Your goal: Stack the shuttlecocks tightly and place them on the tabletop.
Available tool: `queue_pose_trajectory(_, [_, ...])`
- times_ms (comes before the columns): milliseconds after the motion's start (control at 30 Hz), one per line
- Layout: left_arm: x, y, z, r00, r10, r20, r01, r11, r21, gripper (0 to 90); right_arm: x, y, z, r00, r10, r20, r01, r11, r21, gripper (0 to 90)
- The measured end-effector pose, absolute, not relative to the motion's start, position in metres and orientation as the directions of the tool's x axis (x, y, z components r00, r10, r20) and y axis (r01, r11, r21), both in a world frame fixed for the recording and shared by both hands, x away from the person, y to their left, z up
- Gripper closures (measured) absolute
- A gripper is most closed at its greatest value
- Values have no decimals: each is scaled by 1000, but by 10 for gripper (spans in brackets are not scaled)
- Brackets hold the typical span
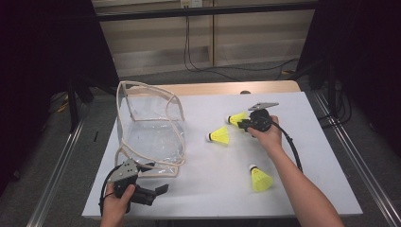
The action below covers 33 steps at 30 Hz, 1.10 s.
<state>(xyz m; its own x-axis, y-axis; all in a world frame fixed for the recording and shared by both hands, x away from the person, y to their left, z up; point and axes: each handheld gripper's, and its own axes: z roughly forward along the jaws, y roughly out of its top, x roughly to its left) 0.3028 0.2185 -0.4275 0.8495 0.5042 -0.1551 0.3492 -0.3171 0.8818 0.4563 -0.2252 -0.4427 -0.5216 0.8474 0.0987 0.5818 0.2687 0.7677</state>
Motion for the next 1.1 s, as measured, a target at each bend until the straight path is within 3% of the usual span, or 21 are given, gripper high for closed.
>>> queue_pose_trajectory(267, [303,219,-428,851,502,-158,350,-315,882,38,462,-219,-450,-520,846,121,577,243,780,782])
queue_pose_trajectory(500, [303,218,-428,850,502,-158,348,-310,885,38,462,-220,-452,-537,836,114,582,269,768,891])
queue_pose_trajectory(1100, [303,219,-428,850,504,-155,347,-313,884,38,449,-234,-435,-563,819,109,548,272,791,894])
